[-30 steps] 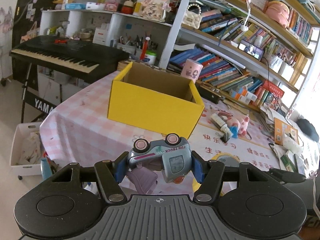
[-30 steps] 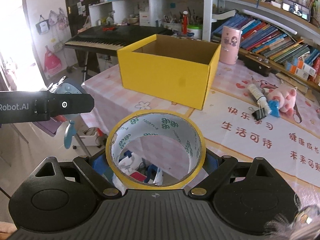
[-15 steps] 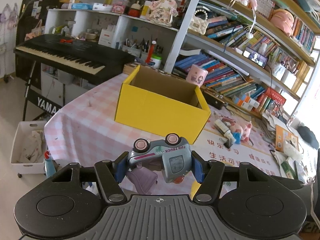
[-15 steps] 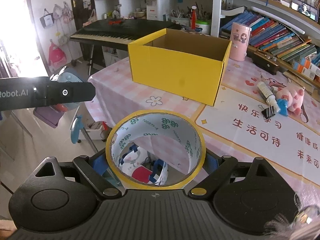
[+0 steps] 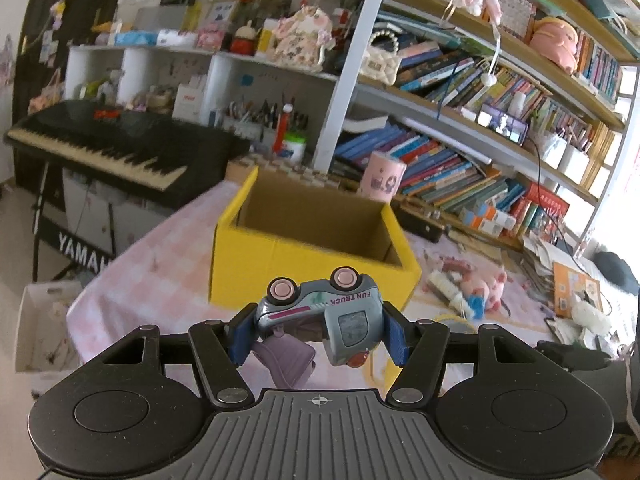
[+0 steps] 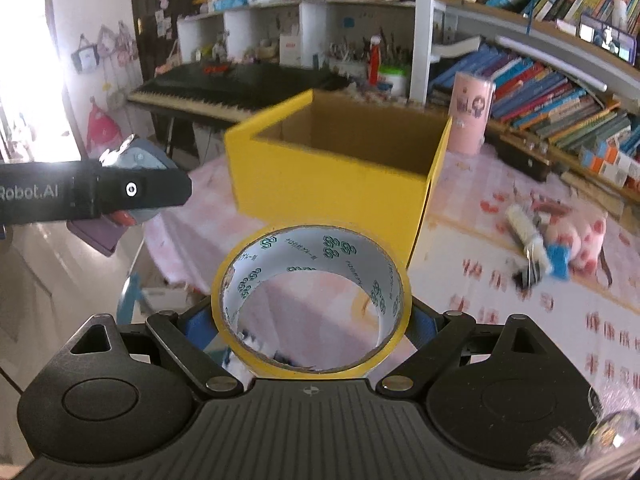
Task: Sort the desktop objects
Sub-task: 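Carry the truck with the left tool while the right tool carries the tape roll to the yellow box, then open the left tool to drop the truck into the box while the right tool holds the tape above it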
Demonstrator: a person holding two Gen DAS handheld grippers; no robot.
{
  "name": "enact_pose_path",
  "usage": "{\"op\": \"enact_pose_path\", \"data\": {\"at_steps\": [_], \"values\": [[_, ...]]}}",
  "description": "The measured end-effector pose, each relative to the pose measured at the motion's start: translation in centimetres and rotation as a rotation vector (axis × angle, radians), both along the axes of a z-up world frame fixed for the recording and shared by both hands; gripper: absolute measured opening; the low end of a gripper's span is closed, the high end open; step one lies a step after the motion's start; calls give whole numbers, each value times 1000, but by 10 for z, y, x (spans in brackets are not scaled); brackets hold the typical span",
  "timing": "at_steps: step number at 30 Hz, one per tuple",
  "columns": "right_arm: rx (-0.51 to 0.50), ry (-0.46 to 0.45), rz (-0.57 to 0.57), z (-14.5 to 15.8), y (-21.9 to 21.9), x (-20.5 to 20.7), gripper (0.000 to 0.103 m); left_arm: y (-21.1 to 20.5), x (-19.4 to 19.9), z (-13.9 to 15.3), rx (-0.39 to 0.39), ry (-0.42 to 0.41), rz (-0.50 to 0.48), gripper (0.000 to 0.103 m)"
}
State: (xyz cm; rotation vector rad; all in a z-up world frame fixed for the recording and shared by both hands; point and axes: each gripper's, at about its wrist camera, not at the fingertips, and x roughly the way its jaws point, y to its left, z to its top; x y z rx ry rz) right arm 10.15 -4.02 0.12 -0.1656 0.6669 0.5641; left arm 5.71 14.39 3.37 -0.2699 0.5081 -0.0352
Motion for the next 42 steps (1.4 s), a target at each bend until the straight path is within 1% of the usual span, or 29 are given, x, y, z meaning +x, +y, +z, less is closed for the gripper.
{"op": "enact_pose_path", "data": {"at_steps": [8,11,14,18,21,24,26,29,33,36,39,41,42], "values": [[29,-105,6,30,9,73,91,4,71,22,42,-67,-17,63],[21,-132,12,33,13,104,91,5,99,23,55,-69,-17,63],[-7,-147,22,29,19,134,91,7,128,18,69,-53,-13,63],[-98,-185,85,19,31,177,91,7,164,8,122,-16,-17,63],[-194,-174,185,7,45,209,91,7,193,-3,156,30,-26,63],[-290,-167,284,-13,58,231,91,5,219,-17,185,90,-52,63],[-334,-155,320,-24,65,241,91,2,233,-28,209,136,-67,63],[-375,-125,364,-37,73,250,91,-2,248,-42,242,195,-70,63],[-409,-117,418,-41,77,255,91,-1,258,-51,252,236,-53,63],[-427,-79,463,-42,80,257,91,-2,262,-54,266,260,-35,64],[-459,-79,493,-43,83,254,92,-4,265,-55,293,264,-12,73],[-461,-93,508,-43,82,251,92,-4,265,-54,310,259,25,85],[-457,-97,518,-42,81,251,92,-2,265,-53,310,254,40,87]]}}
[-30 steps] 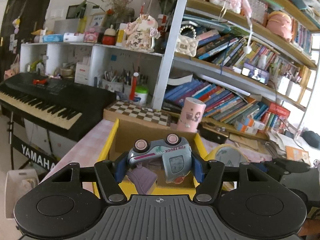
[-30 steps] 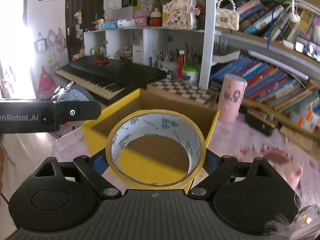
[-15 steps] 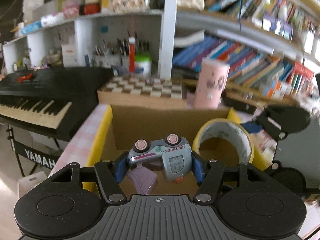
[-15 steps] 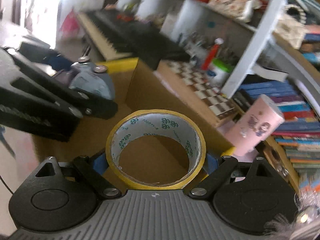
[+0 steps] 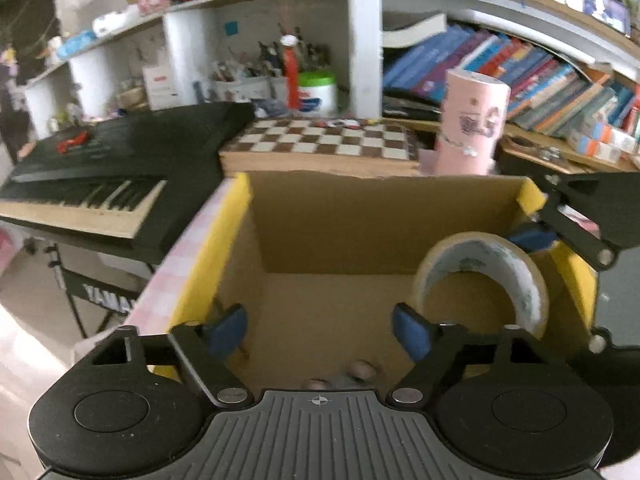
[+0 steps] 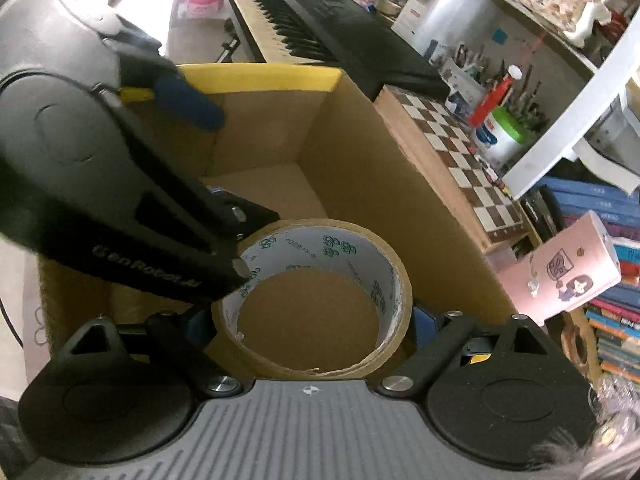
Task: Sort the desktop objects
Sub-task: 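Open the left tool to drop the truck into the box while the right tool holds the tape above it, then lower the tape roll into the yellow box and open the right tool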
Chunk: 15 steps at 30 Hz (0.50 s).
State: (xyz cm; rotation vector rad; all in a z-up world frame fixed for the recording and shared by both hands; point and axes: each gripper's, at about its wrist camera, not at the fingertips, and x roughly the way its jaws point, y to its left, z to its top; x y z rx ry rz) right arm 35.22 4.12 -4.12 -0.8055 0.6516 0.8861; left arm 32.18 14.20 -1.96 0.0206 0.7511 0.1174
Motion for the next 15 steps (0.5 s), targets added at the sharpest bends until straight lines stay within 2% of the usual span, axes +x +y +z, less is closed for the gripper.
{"op": "enact_pose_path", "data": {"at_steps": [2,4,7,11,13,15], "values": [[5,-1,23,1,-1,-1,92,4,-2,1,-11,-11,23,93],[2,-4,54,1,-3,-2,91,5,-5,1,-31,-12,30,93],[-9,-20,119,0,-5,-4,91,0,-9,5,-20,-14,47,96],[-17,-36,204,0,-12,-9,91,-4,-21,18,-30,-126,33,103],[-26,-58,248,-1,-14,-11,91,-4,-17,17,-33,-113,12,103],[-38,-95,304,-3,-17,-14,91,-6,-9,14,-8,-66,20,103]]}}
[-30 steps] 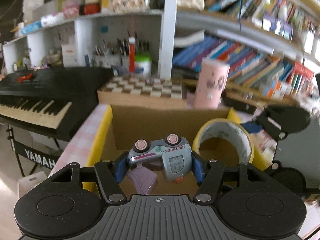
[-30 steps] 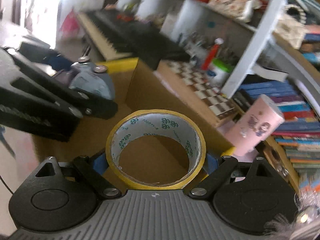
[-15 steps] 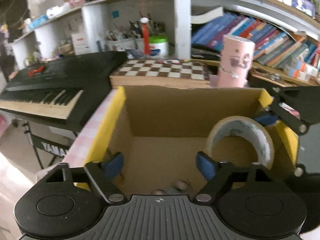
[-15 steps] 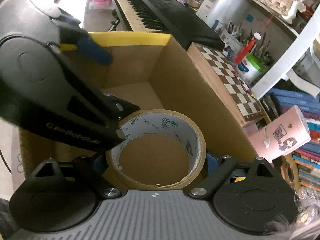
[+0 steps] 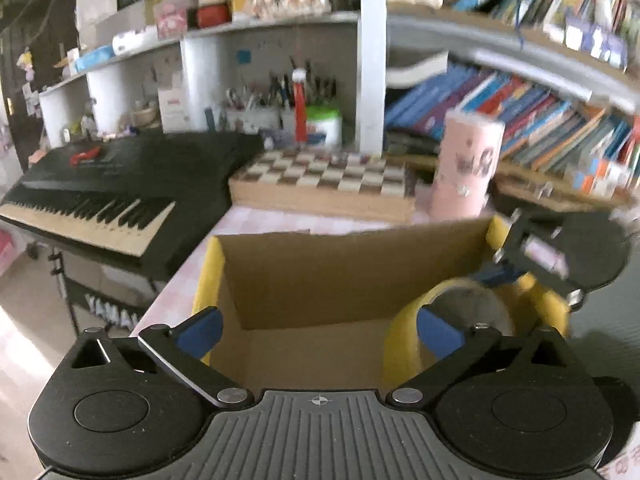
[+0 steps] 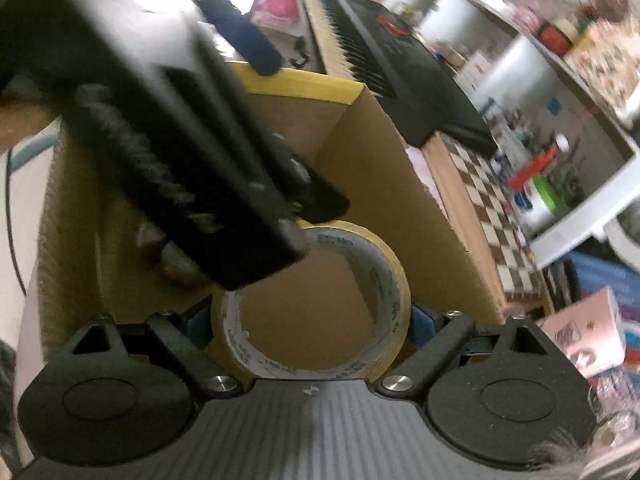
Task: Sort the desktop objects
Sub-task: 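Lower the tape roll into the yellow box and open the right tool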
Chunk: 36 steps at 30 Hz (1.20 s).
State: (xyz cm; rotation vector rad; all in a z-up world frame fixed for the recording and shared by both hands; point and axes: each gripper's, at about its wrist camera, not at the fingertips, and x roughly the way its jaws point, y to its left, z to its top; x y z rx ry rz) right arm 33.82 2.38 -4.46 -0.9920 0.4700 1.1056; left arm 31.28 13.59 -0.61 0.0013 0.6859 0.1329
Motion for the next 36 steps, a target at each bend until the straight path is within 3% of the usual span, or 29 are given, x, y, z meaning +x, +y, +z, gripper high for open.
{"op": "enact_pose_path", "data": {"at_steps": [3,8,17,23,27,36], "values": [[-2,-27,76,-1,-3,-2,91,-1,3,-2,2,28,2,103],[3,-19,50,1,0,4,94,-1,-2,-2,9,32,25,103],[190,-84,-88,43,-22,-13,99,-7,-42,26,-40,-59,35,103],[405,-62,-301,79,-61,-43,101,-21,-91,52,-53,-166,47,103],[530,-64,-435,88,-83,-73,101,-28,-115,55,-72,-171,51,103],[658,-51,-735,82,-126,-142,101,-37,-173,64,-91,-248,77,103]]}}
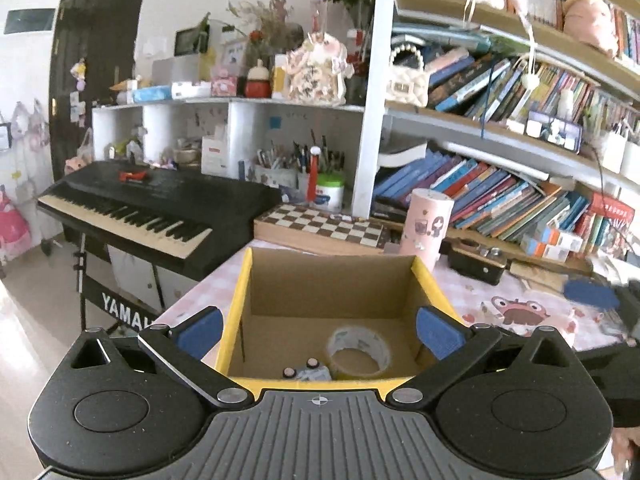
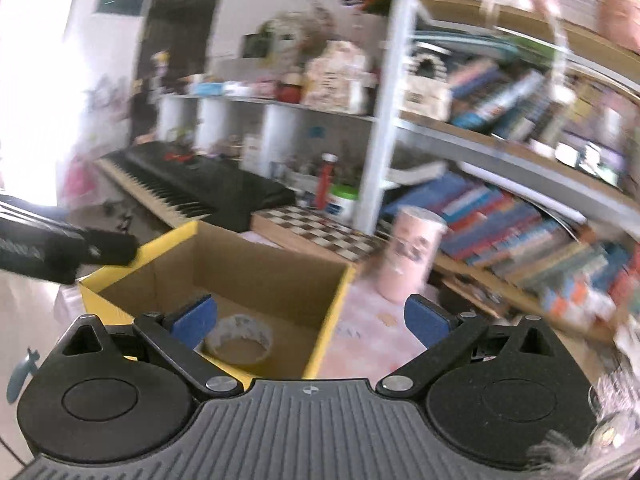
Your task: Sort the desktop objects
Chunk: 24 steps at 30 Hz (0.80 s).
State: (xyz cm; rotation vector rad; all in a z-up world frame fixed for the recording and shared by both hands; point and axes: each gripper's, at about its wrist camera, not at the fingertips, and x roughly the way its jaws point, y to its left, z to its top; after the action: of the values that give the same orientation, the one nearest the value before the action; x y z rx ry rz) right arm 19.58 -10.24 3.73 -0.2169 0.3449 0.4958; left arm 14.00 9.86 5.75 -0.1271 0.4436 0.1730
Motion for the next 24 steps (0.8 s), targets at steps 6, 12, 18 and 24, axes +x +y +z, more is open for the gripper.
{"op": "enact_pose_path", "data": {"at_steps": [6,12,18,24], "values": [[42,48,-132,-13,-18,-52,101,-14,-45,-8,88,-3,-1,103],[34,86,-204,-30,-24,-103,99,-29,-93,-25,142,-15,-60,103],[22,136,-267,-40,-34,-138,98,-39,-115,-39,118,34,-86,103],[-4,182,-292,-43,-34,-148,98,-41,-126,-46,74,69,-136,103]]}}
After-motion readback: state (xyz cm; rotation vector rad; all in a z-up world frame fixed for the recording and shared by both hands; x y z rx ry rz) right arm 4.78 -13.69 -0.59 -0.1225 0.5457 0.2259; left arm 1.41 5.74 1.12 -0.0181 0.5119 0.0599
